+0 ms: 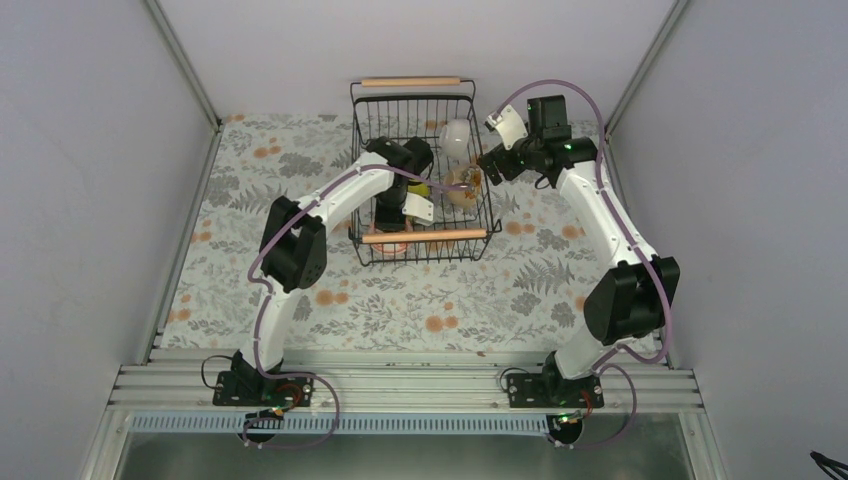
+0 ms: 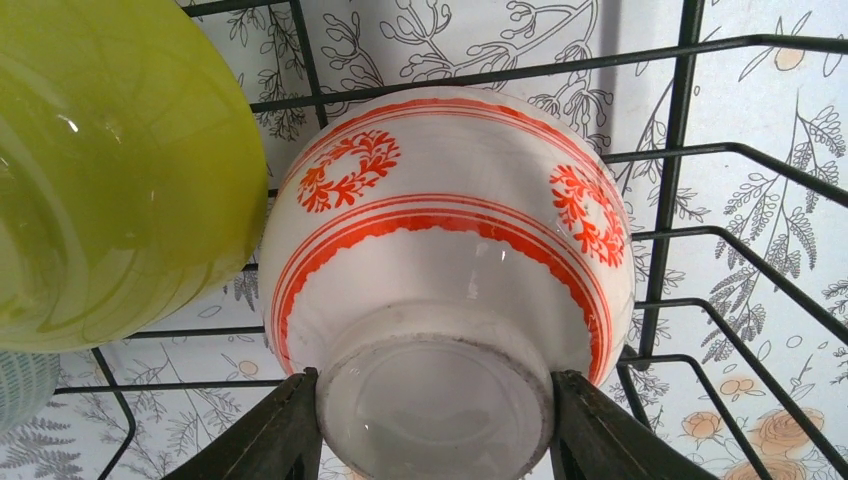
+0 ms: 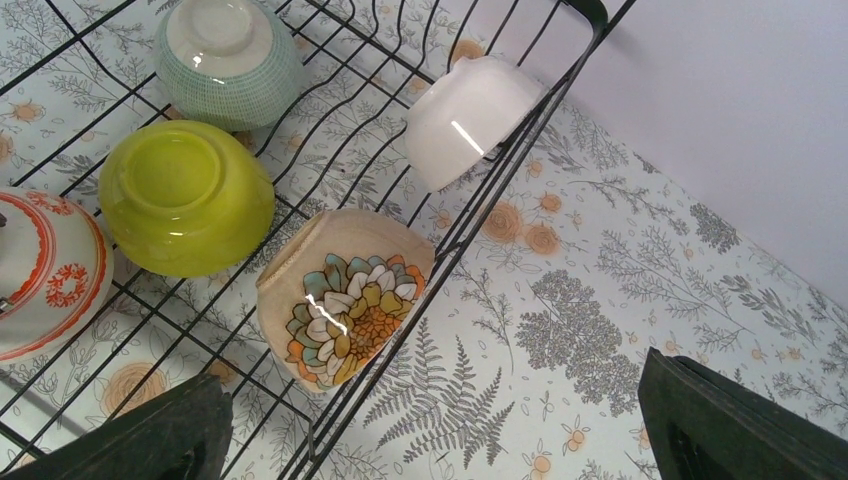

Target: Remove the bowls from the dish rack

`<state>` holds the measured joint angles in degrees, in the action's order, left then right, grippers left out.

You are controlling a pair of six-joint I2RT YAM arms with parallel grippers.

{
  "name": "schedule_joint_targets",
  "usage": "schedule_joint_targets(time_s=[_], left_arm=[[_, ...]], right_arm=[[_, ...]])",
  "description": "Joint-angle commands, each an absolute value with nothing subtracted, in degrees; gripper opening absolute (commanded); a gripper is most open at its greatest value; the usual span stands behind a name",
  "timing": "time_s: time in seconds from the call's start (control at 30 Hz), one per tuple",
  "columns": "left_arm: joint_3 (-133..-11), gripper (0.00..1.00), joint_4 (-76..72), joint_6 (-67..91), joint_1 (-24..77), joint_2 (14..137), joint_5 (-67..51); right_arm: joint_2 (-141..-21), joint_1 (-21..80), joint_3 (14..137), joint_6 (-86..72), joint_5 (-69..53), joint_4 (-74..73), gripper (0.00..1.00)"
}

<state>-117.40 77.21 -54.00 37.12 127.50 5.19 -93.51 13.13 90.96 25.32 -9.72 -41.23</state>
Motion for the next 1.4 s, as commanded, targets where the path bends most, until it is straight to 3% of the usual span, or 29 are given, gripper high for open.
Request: schedule_joint_targets(time_s=[0.0, 0.43, 1.37], left_arm=[[-118.2, 0.48, 77.87, -55.14, 37.27, 126.67, 3.74], [-119.87, 0.25, 77.87, -53.97, 37.31, 126.68, 4.7], [-135.05, 0.08, 77.69, -49.92, 36.3, 123.08, 9.36]], right_arm=[[-93.23, 13.62, 91.7, 26.19, -8.69, -40.96, 1.0], [-92.5, 13.68, 91.0, 26.72, -8.12, -41.05, 1.0], [-90.31, 13.63, 90.3, 25.7, -8.65, -40.17, 1.0]])
